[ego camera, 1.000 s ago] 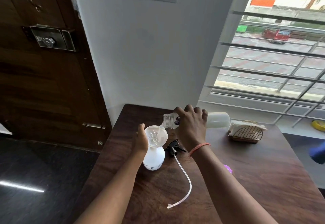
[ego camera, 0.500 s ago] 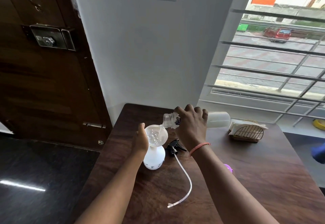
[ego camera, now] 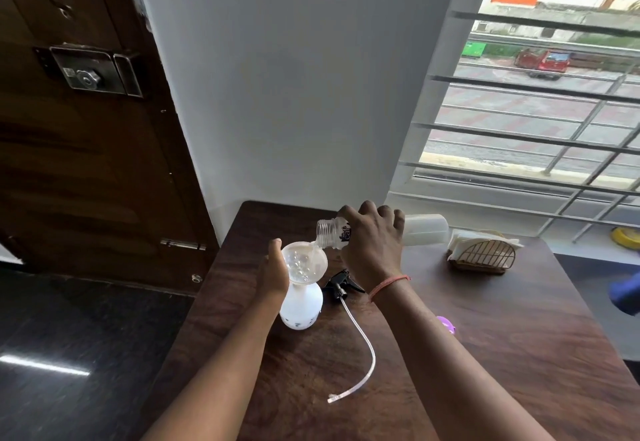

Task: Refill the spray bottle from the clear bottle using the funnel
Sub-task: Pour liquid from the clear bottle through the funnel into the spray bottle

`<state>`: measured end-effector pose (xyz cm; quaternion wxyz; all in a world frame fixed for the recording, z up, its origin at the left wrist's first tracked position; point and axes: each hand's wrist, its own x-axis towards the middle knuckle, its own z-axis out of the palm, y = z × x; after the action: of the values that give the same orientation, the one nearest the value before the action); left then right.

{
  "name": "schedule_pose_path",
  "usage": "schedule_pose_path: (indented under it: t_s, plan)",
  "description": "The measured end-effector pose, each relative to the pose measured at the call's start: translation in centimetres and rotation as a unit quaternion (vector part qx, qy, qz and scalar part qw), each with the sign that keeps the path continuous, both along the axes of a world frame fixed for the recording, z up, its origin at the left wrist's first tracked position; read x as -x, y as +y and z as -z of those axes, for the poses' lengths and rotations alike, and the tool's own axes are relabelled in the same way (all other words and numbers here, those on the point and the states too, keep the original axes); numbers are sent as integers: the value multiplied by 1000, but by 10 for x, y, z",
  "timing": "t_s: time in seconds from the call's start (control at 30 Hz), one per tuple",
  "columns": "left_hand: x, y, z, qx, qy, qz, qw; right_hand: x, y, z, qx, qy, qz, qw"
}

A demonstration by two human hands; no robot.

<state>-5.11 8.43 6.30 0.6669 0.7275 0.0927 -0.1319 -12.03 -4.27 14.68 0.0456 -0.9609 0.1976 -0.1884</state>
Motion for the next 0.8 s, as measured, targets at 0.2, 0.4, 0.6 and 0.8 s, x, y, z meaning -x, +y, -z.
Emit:
schedule_pose_path:
  t_s: [0.2,0.4,0.6,0.8]
  plan:
    - [2,-1,0,2,9,0,1000,0,-3,2,7,-13,6,1000]
    - [4,1,-3,-1,24,-7,1000,3,-2,1,8,-11,7,1000]
    - [5,2,-2,-8,28,-7,1000,3,-1,3,11,-15,6,1000]
    - [5,2,-4,-3,26,-7,1000,4,-3,1,14,-1,9,1000]
